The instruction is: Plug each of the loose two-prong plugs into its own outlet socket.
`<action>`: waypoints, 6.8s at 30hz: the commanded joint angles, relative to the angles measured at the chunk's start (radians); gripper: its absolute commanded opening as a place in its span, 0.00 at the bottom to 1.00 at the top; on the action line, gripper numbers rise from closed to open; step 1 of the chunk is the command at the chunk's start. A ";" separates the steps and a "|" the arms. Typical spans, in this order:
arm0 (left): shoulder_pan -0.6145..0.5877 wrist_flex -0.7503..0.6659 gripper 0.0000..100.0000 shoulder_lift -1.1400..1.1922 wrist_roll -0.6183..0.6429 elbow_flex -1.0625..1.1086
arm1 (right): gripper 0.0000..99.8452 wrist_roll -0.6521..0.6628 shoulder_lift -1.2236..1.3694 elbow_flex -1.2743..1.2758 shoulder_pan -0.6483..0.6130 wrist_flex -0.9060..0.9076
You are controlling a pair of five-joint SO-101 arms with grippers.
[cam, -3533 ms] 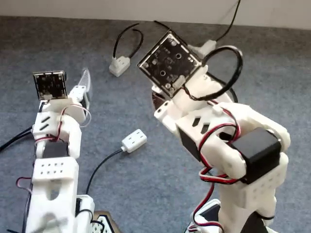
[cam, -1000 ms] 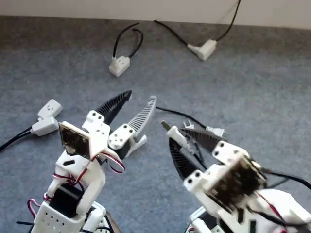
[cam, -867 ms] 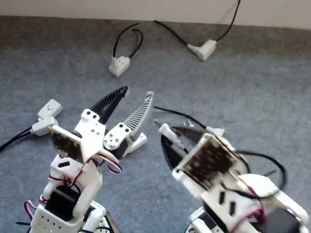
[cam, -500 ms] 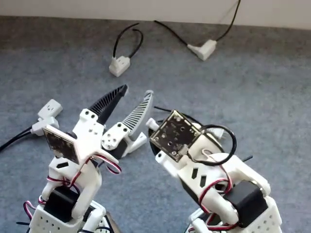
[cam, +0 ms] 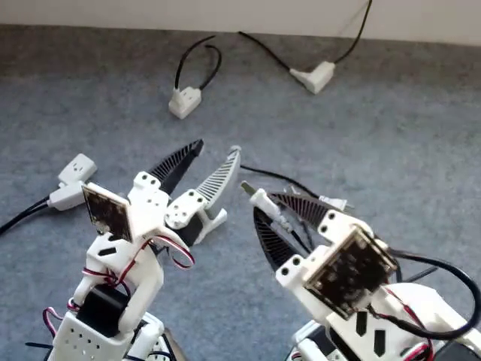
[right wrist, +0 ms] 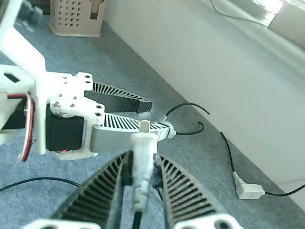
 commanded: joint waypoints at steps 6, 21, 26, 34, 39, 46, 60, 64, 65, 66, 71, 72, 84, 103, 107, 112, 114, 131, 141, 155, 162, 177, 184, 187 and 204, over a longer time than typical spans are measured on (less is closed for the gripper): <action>0.008 -0.017 0.21 -0.008 0.008 0.005 | 0.01 0.009 0.005 -0.013 -0.002 0.050; 0.085 -0.028 0.21 -0.005 0.009 -0.036 | 0.01 0.009 0.004 0.323 0.070 -0.188; 0.099 -0.035 0.21 -0.001 0.009 0.068 | 0.01 0.009 0.005 0.222 0.068 -0.193; 0.099 -0.130 0.21 -0.001 0.008 0.145 | 0.01 0.009 0.005 0.038 0.068 -0.099; 0.099 -0.127 0.21 -0.001 0.008 0.147 | 0.01 0.005 0.005 0.022 0.068 -0.087; 0.099 -0.127 0.21 -0.001 0.008 0.148 | 0.01 0.003 -0.002 0.015 0.067 -0.059; 0.099 -0.130 0.21 -0.007 0.008 0.182 | 0.01 0.003 -0.001 -0.077 0.068 -0.039; 0.099 -0.130 0.21 -0.007 0.008 0.182 | 0.01 0.003 -0.001 -0.081 0.068 -0.038; 0.099 -0.130 0.21 -0.007 0.008 0.182 | 0.01 0.003 0.004 -0.081 0.068 -0.038; 0.097 -0.130 0.21 -0.007 0.006 0.180 | 0.01 0.003 0.005 -0.077 0.071 -0.038; 0.027 -0.130 0.21 -0.008 0.003 0.170 | 0.01 0.003 0.007 -0.074 0.074 -0.036; -0.012 -0.130 0.21 -0.008 0.003 0.170 | 0.01 0.003 0.008 -0.062 0.076 -0.035; -0.656 0.100 0.21 0.002 0.097 0.236 | 0.01 -0.091 0.246 0.188 0.226 -0.093; -0.806 0.213 0.21 -0.007 0.095 0.338 | 0.01 -0.342 1.072 -0.269 0.067 0.070; -0.805 0.213 0.21 -0.007 0.095 0.338 | 0.01 -0.252 1.188 -0.320 0.067 0.068; -0.805 0.213 0.21 -0.007 0.095 0.338 | 0.01 -0.203 1.296 -0.371 0.047 0.068; -0.803 0.213 0.21 -0.007 0.095 0.338 | 0.01 -0.201 1.328 -0.372 0.028 0.061; -0.803 0.213 0.21 -0.007 0.095 0.338 | 0.01 -0.144 1.445 -0.372 0.008 -0.012; -0.803 0.213 0.21 -0.007 0.095 0.338 | 0.01 -0.140 1.465 -0.372 0.015 -0.025; -0.802 0.213 0.21 -0.007 0.095 0.338 | 0.01 -0.058 1.468 -0.364 0.058 -0.039; -0.802 0.212 0.21 -0.007 0.095 0.338 | 0.01 -0.061 1.468 -0.363 0.091 -0.030; -0.802 0.212 0.21 -0.007 0.095 0.338 | 0.01 -0.167 1.465 -0.479 0.088 0.058; -0.802 0.212 0.21 -0.007 0.095 0.338 | 0.01 -0.221 1.466 -0.467 0.071 0.061; -0.802 0.212 0.21 -0.007 0.095 0.338 | 0.01 -0.224 1.469 -0.466 0.067 0.061; -0.802 0.212 0.21 -0.008 0.095 0.338 | 0.01 -0.298 1.584 -0.581 0.067 0.117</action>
